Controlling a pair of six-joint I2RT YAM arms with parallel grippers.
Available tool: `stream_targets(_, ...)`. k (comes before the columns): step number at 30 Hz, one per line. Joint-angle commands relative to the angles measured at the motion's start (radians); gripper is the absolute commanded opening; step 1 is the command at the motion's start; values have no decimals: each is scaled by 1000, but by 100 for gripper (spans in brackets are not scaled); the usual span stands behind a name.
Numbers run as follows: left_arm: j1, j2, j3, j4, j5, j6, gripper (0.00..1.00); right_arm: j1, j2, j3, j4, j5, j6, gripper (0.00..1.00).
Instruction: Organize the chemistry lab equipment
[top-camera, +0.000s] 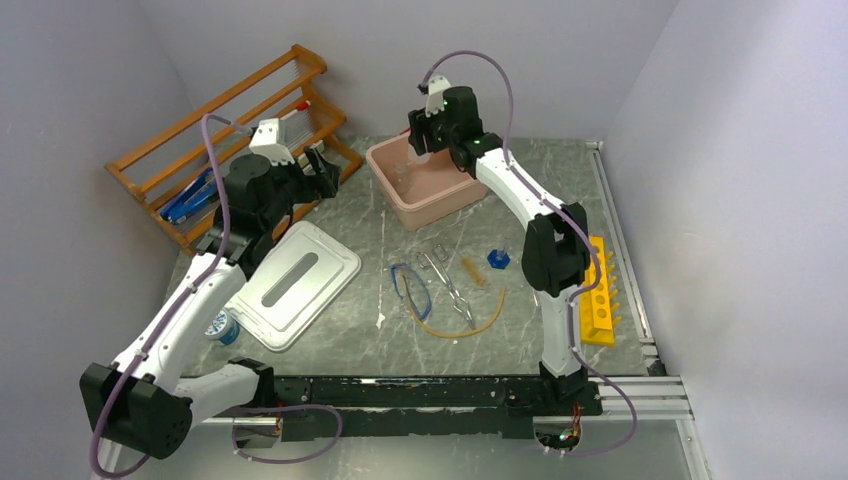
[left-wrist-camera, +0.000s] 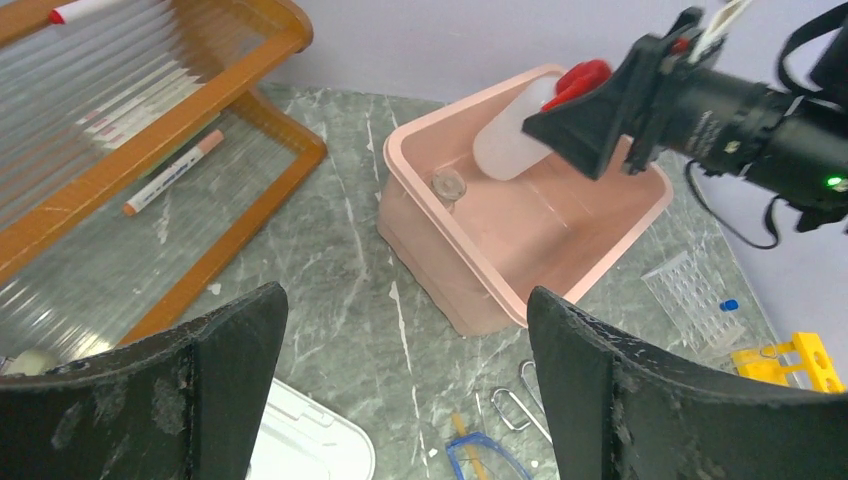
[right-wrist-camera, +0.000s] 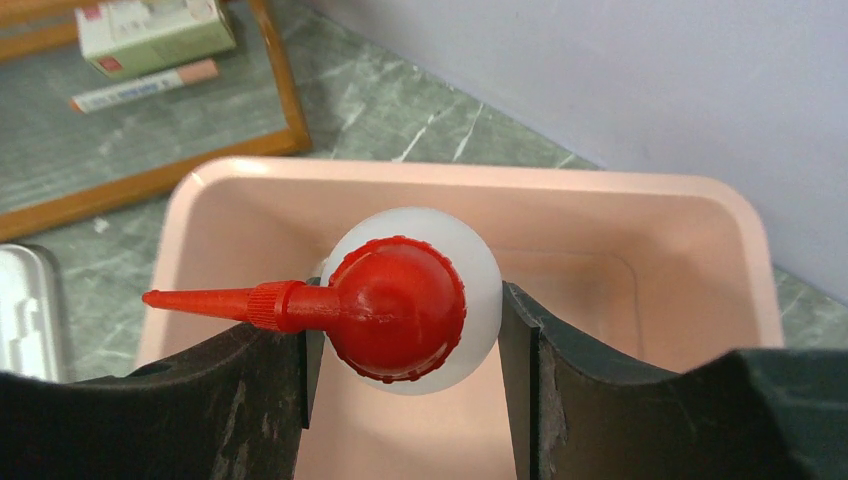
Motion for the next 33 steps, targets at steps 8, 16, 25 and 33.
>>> stream_targets(8,-5,49,22,65,55,31,93,-40,128,-35,92,-69,-62,45)
stream_targets(16,-5,69,27,62,56,34,93,-69,251,68,50,-150,-91,46)
stream_targets(25,-6,65,25,54,55,26,92,-65,279,52,93,-204,-62,48)
stream_targets(33,-5,61,25,49,31,29,91,-37,300,79,70,-153,-74,55)
